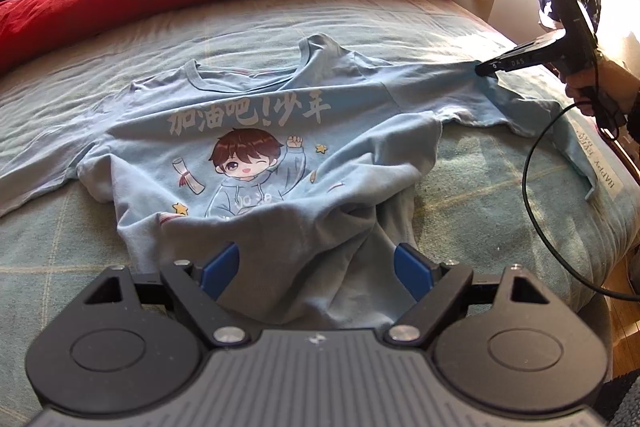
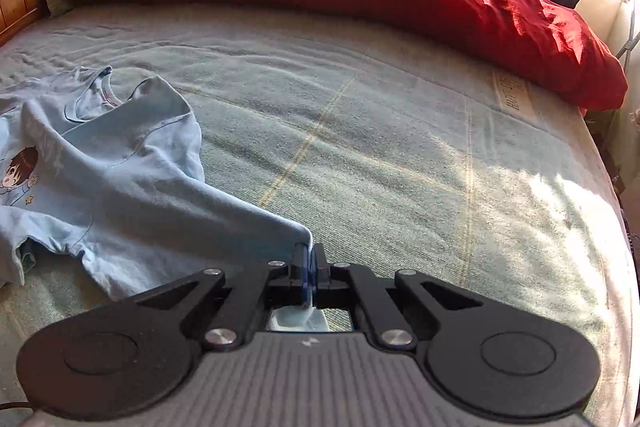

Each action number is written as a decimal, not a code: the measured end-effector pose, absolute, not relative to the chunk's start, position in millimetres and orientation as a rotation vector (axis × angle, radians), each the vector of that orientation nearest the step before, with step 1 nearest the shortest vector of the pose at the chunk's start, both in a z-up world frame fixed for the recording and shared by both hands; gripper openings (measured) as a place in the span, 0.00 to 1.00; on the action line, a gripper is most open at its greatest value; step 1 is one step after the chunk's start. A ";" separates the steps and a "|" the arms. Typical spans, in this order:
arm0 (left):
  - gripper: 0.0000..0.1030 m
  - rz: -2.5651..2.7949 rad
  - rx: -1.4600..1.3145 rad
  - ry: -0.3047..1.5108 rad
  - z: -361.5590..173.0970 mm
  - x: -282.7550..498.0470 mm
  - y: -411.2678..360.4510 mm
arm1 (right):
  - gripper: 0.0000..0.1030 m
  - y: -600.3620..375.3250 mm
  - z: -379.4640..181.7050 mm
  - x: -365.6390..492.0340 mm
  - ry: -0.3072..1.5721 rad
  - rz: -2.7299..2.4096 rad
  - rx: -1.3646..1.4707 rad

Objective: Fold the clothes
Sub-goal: 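Pinch the sleeve end with the right gripper, pull outward, then release, then grasp the collar rim with the left gripper while the right gripper grasps its opposite side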

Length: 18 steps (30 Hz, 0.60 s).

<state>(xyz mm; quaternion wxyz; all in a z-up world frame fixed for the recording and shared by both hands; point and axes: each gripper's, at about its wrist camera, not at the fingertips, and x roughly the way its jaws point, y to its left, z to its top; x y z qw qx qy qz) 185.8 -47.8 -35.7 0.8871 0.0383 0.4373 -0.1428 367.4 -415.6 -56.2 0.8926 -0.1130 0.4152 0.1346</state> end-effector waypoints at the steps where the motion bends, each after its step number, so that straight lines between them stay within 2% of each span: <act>1: 0.82 -0.295 0.079 0.907 -35.2 186.5 -46.3 | 0.01 -416.3 -55.8 372.3 0.862 0.256 -0.250; 6: 0.82 -0.308 0.075 0.890 -32.1 188.8 -38.7 | 0.00 -420.6 -59.2 389.6 0.888 0.125 -0.304; 9: 0.82 -0.317 0.080 0.878 -27.9 193.4 -32.1 | 0.01 -429.8 -61.4 388.3 0.916 0.165 -0.239; 10: 0.82 -0.320 0.082 0.873 -25.4 195.7 -29.1 | 0.07 -430.0 -57.0 385.6 0.907 0.180 -0.222; 12: 0.82 -0.333 0.091 0.866 -19.9 202.1 -22.3 | 0.13 -426.9 -46.9 381.2 0.882 0.236 -0.196; 18: 0.82 -0.407 0.188 0.863 -4.8 245.3 1.3 | 0.17 -378.8 -18.5 396.7 0.844 0.461 -0.196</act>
